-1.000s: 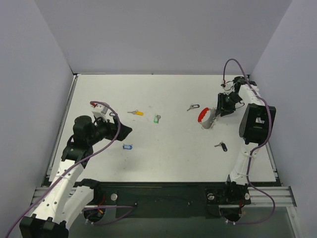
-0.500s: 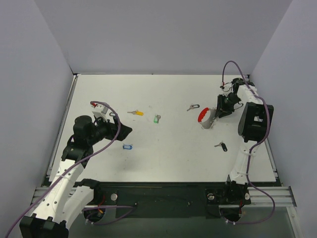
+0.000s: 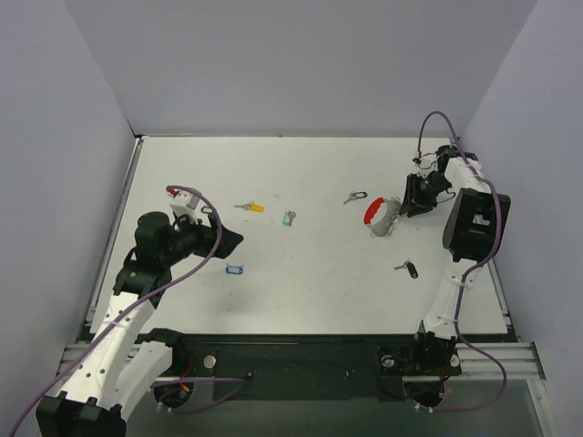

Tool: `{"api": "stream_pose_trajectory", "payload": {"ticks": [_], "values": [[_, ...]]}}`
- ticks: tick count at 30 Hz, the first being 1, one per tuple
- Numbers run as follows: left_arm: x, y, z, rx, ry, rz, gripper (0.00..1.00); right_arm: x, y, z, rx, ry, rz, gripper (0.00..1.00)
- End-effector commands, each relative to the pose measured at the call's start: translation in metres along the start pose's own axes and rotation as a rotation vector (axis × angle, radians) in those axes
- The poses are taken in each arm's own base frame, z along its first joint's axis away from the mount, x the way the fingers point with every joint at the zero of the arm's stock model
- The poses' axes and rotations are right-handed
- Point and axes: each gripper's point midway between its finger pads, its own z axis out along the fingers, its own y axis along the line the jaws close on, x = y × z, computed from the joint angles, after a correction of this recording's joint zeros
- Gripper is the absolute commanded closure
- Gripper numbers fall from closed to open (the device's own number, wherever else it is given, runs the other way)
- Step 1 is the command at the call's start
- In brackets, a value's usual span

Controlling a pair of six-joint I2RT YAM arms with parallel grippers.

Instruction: Put the keys on the keyring

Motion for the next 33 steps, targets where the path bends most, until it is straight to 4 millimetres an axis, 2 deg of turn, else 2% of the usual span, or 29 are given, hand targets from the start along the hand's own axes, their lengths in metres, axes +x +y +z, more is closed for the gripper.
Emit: {"api": "stream_pose_trajectory", "payload": {"ticks": [1, 8, 15, 26, 33], "values": [[-0.015, -0.005, -0.001, 0.02, -0.048, 0.04, 0.0, 0.013, 0.011, -0.023, -0.072, -0.002, 0.002, 0.72], [-0.014, -0.006, -0.001, 0.022, -0.048, 0.04, 0.0, 0.02, 0.023, -0.01, -0.153, 0.032, 0.028, 0.73], [-0.013, -0.005, -0.001, 0.021, -0.045, 0.039, 0.0, 0.024, 0.023, -0.001, -0.158, 0.056, 0.054, 0.76], [-0.014, -0.006, -0.001, 0.023, -0.047, 0.039, 0.0, 0.034, 0.033, -0.013, -0.201, 0.061, -0.011, 0.78], [-0.014, -0.007, -0.001, 0.029, -0.048, 0.041, 0.0, 0.039, 0.029, -0.008, -0.19, 0.084, -0.003, 0.78]]}}
